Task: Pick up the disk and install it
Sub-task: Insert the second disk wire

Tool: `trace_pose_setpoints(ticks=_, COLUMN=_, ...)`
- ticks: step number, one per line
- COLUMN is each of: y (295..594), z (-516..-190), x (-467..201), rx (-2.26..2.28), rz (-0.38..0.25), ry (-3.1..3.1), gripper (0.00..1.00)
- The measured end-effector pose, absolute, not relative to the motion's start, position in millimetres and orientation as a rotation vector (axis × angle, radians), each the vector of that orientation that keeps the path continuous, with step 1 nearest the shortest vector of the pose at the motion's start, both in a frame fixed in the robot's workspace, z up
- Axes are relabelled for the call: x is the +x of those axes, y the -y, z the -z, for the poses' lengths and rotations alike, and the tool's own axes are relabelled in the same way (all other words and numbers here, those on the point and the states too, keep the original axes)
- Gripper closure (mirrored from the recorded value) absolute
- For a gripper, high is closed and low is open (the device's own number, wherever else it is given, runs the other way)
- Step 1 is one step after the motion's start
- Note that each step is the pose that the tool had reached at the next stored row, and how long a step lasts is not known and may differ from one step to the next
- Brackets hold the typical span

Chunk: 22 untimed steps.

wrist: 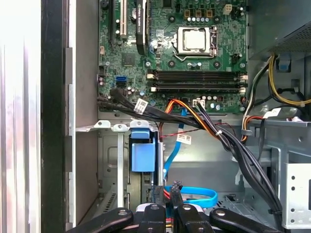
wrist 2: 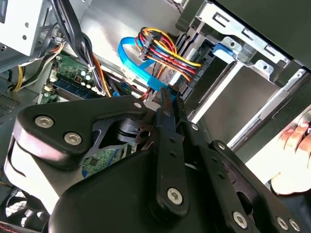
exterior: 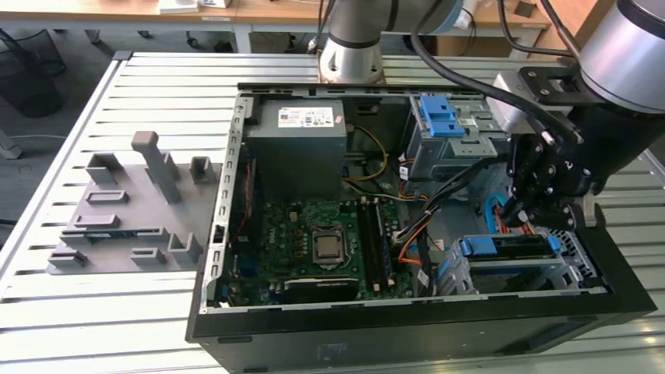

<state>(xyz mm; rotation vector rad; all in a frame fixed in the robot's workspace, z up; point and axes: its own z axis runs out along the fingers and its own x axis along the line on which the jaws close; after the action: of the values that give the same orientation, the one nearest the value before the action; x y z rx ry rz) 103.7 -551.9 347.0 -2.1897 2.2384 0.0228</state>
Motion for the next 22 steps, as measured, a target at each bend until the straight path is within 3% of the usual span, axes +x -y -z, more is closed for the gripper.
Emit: trace_pose_setpoints(ticks=22, y=562.5, z=-337.1, x=103.7, rx=-2.188, rz=-0.024, ry=-2.237, gripper=0.84)
